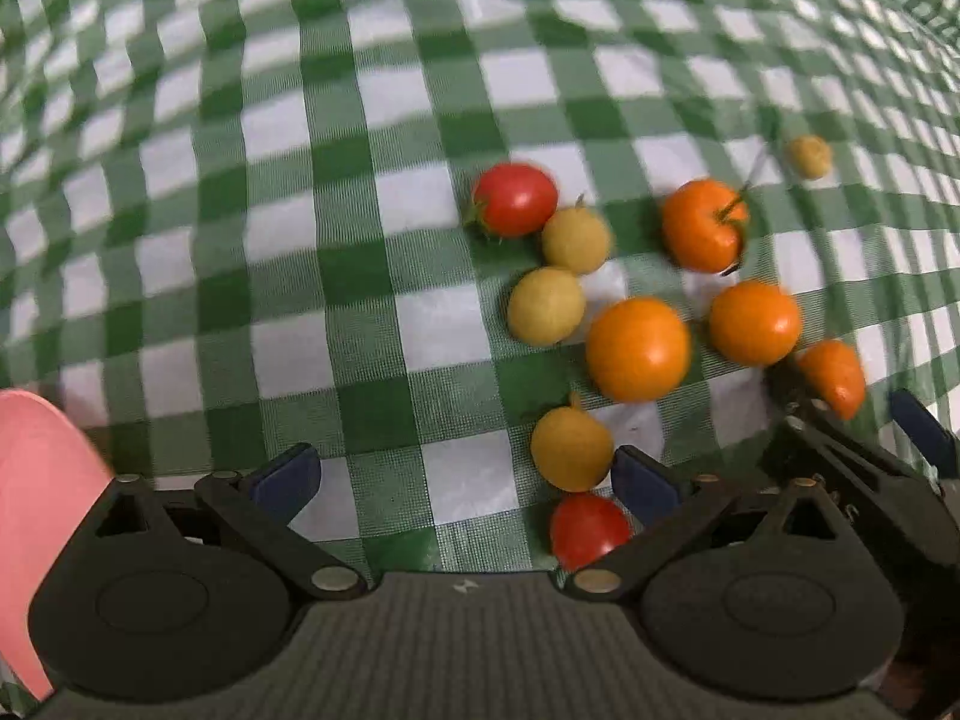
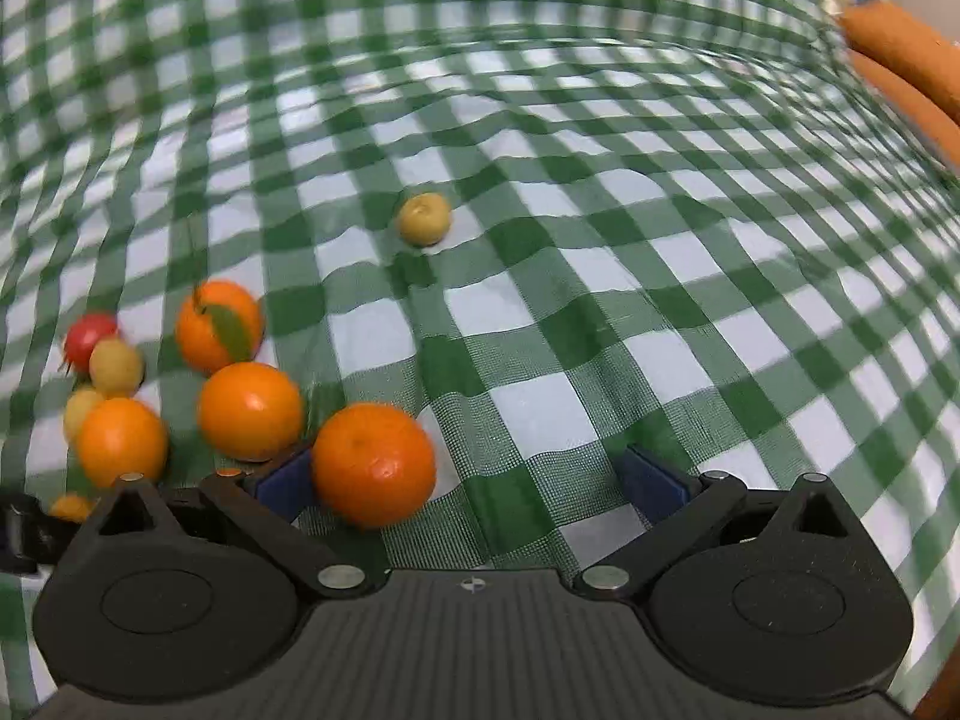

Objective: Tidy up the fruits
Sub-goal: 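Grasp a yellow fruit with the left tool while the right tool grasps an orange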

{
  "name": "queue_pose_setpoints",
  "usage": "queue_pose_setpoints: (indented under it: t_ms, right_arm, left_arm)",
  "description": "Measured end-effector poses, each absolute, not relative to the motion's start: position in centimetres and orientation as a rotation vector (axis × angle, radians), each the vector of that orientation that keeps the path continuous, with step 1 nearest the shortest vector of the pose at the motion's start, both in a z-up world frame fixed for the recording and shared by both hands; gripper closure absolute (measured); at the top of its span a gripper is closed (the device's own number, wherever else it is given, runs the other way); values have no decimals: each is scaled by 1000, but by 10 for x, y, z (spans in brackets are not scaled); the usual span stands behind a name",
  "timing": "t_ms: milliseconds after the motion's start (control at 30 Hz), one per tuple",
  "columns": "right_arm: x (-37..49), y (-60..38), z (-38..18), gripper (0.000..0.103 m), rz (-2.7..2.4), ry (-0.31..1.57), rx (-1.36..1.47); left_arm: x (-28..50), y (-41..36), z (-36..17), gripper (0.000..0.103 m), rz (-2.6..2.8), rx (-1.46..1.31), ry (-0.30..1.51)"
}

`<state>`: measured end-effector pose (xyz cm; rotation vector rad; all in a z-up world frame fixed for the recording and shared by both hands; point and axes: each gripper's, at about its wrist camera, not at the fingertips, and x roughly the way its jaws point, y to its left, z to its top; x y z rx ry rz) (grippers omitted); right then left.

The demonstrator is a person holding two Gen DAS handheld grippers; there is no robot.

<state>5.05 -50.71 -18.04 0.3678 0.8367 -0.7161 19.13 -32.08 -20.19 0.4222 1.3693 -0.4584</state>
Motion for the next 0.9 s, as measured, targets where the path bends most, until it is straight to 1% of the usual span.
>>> queue_pose_setpoints:
  t_ms: [100,267,433,500,533,567,600,633,667,700,833,900]
  right_arm:
    - [47,-500,-183,1,-736,789,344]
    - [49,-502,-183,1,-741,769,325]
    - [46,-496,-181,1,-747,762,301]
    - [43,-494,-177,1,-742,765,292]
    - [43,-494,-177,4,-736,767,291]
    - [41,-493,-175,14,-730,760,291]
    - [40,-491,-173,20,-727,747,284]
    - [40,-488,-173,36,-733,739,272]
    - [39,-485,-172,48,-734,730,262]
    - [39,-483,-171,63,-727,719,259]
    - [35,-486,-171,64,-726,706,299]
    - [34,-487,-171,63,-739,705,307]
  left_arm:
    - [197,-312,-210,0,-417,391,1392]
    - [202,-315,-211,0,-407,414,1406]
    - [216,-327,-214,0,-340,386,1485]
    - [220,-323,-210,11,-334,358,1503]
    - [222,-321,-207,27,-333,344,1499]
    - [223,-320,-204,44,-319,339,1485]
    - [224,-318,-200,54,-317,329,1471]
    - [226,-318,-195,72,-324,319,1459]
    - [227,-316,-192,81,-327,313,1441]
    - [228,-315,-188,83,-329,314,1414]
    - [220,-312,-176,83,-402,338,1295]
    - [219,-309,-176,76,-437,332,1295]
